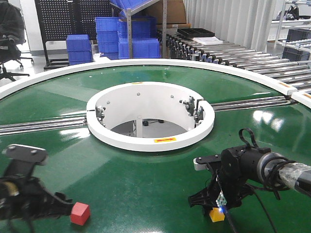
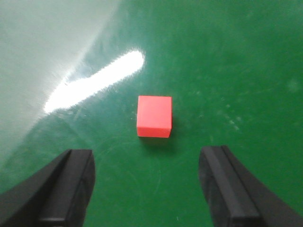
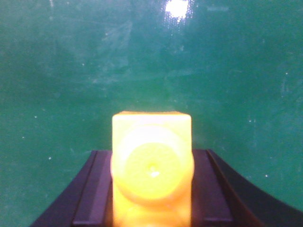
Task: Pick red and yellow blocks into blue bin
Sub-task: 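Lower the left gripper onto the red cube and close it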
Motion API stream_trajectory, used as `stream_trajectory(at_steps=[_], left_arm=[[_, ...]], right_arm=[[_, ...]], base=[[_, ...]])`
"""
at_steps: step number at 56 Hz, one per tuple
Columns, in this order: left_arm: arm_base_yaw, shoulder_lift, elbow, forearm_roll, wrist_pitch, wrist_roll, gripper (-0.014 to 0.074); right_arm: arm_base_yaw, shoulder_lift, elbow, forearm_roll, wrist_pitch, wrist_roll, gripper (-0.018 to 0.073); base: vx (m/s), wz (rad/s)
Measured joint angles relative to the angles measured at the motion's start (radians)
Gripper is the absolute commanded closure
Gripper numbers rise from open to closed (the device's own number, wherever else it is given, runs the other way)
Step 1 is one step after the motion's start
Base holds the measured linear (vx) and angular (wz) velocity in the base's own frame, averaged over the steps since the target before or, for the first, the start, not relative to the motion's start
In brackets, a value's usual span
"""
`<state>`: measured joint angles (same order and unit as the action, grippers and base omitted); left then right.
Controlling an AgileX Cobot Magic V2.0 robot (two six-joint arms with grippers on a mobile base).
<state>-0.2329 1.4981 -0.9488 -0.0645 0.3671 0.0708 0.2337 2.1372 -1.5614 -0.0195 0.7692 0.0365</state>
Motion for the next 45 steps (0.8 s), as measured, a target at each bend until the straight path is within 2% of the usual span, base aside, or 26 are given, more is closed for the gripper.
stream_trajectory(at_steps=[21, 45], left_arm=[[0.0, 0.268, -0.267, 0.0, 0.153, 0.008, 0.0028], [-0.002, 0.404, -0.375, 0.0, 0.204, 0.026, 0.0028]], right_arm=[[0.0, 0.0, 0.0, 0.0, -0.001, -0.001, 0.057], [0.0, 0.0, 0.0, 0.002, 0.001, -0.001, 0.057]], base=[[0.0, 0.0], [0.0, 0.0]])
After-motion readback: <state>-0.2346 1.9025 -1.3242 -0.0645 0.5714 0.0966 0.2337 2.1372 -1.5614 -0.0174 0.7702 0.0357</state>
